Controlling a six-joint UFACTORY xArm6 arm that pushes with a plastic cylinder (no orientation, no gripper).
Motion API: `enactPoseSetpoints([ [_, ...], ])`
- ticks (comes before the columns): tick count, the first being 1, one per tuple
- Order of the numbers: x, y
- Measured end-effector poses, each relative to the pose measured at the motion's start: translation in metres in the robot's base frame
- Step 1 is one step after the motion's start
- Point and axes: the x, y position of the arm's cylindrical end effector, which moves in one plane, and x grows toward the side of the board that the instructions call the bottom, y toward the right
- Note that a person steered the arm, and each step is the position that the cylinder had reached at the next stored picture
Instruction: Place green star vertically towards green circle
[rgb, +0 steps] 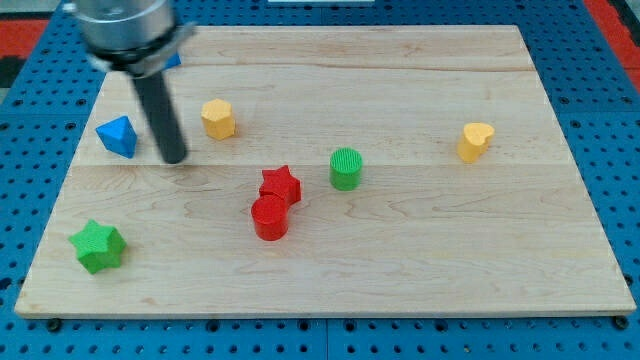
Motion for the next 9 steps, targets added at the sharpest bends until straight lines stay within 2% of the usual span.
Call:
enactPoseSetpoints([
  [1, 0.028, -0.076],
  [2, 0.093, -0.085],
  [4, 0.135, -0.019],
  [7, 0.131, 0.169],
  [8, 0.134, 0.188],
  [9, 0.173, 0.192],
])
